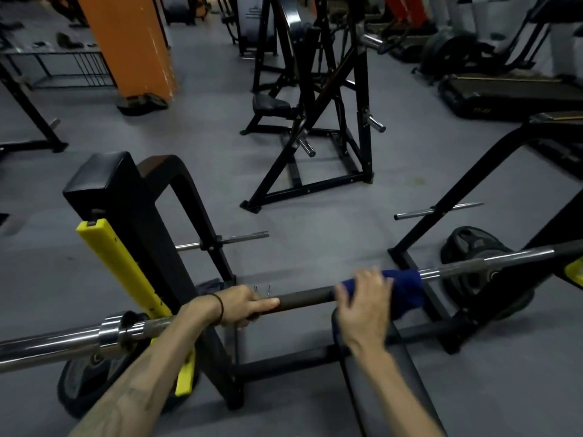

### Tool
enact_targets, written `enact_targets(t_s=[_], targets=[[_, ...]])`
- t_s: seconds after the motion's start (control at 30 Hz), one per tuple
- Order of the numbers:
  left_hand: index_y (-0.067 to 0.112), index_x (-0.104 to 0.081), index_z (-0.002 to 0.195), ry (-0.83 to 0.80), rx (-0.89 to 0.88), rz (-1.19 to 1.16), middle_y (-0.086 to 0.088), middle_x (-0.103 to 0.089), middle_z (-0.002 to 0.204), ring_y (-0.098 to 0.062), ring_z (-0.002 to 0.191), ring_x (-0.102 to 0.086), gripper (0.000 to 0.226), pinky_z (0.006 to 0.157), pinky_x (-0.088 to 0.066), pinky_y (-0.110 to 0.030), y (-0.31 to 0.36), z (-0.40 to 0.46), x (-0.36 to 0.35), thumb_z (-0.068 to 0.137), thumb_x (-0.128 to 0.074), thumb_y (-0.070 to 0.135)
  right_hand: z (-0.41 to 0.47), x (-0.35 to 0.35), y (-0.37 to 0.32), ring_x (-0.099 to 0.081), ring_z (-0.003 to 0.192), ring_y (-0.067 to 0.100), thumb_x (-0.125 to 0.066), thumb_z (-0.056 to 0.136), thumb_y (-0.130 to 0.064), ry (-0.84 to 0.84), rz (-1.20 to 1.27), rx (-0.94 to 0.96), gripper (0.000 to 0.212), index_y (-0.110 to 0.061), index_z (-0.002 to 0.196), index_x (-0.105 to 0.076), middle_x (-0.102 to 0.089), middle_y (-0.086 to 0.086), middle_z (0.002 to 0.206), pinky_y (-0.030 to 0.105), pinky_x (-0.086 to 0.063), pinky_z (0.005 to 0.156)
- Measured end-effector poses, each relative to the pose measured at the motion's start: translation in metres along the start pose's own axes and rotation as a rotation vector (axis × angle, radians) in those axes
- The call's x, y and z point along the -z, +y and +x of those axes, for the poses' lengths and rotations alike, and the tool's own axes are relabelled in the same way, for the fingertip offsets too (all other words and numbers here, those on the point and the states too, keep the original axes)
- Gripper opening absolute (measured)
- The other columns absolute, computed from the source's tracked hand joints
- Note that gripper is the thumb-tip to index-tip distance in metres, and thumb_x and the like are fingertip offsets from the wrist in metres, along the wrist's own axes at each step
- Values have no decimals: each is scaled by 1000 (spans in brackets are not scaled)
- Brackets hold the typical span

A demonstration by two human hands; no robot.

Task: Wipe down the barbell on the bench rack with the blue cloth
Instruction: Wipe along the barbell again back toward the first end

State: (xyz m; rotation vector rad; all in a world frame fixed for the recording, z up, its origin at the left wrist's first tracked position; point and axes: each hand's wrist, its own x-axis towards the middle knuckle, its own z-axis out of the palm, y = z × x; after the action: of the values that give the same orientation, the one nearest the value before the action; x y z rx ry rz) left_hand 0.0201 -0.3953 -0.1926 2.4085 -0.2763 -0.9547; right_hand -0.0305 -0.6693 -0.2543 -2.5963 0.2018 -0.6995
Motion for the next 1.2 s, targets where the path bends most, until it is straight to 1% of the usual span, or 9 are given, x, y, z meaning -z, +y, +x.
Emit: enact_targets(t_s=[0.1,0.2,0.37,0.47,0.63,0.8,0.9,1.0,1.2], targets=[[28,-62,81,317,-35,298,9,-63,71,-7,63,-60,68,63,-48,-27,-3,-8,-19,83,-28,88,-49,-21,-67,-37,150,29,-32,106,-63,-177,108,260,75,-4,146,-54,-52,14,152,47,-13,127],[35,-62,105,658,-154,506,12,-66,96,-8,86,-63,80,75,-51,-29,-14,-19,-42,86,-2,85,-37,-12,-44,-37,151,25,-33,108,-58,-233,34,501,67,-9,153,-48,-44,8,160,40,-15,128],[23,-60,135,891,-162,585,3,-62,134,-16,122,-59,70,101,-49,-37,-25,-17,-61,99,-20,69,-14,4,14,-31,154,29,-26,110,-54,-51,10,103,68,-5,151,-48,-40,11,161,43,-13,129],[20,-60,135,934,-134,599,0,-60,139,-19,126,-58,71,103,-47,-39,-17,-16,-62,99,-24,70,-31,-15,-35,-16,159,25,-28,108,-60,-82,113,41,74,-5,156,-40,-31,10,167,46,-8,130],[19,-59,136,944,-139,608,-4,-58,142,-22,130,-56,72,104,-46,-42,-18,-18,-62,100,-22,68,-19,3,4,-26,156,21,-33,108,-58,-248,-18,547,69,-12,159,-37,-28,4,168,40,-13,129],[16,-55,142,959,-93,572,-6,-52,149,-24,138,-49,71,109,-43,-44,-12,-15,-64,100,-24,66,-23,5,-1,-15,159,25,-29,107,-59,-92,91,84,75,-5,159,-34,-25,7,169,42,-4,130],[16,-51,145,956,-93,563,-7,-49,151,-24,139,-47,70,110,-41,-44,-11,-15,-65,100,-27,64,-49,-9,-42,-9,160,22,-30,107,-63,-226,137,285,78,-7,162,-27,-20,8,171,42,-5,130],[16,-48,147,949,-117,574,-7,-46,153,-25,141,-44,70,113,-40,-45,-14,-17,-65,100,-27,64,-32,-2,-9,-19,158,21,-36,107,-57,-224,28,494,70,-11,161,-33,-25,6,170,42,-10,130],[16,-51,145,951,-93,550,-7,-48,152,-24,140,-45,68,112,-41,-44,-11,-18,-67,100,-31,63,-31,-5,-27,-14,159,27,-28,107,-59,-80,175,39,76,-2,155,-41,-30,14,167,45,-2,130]])
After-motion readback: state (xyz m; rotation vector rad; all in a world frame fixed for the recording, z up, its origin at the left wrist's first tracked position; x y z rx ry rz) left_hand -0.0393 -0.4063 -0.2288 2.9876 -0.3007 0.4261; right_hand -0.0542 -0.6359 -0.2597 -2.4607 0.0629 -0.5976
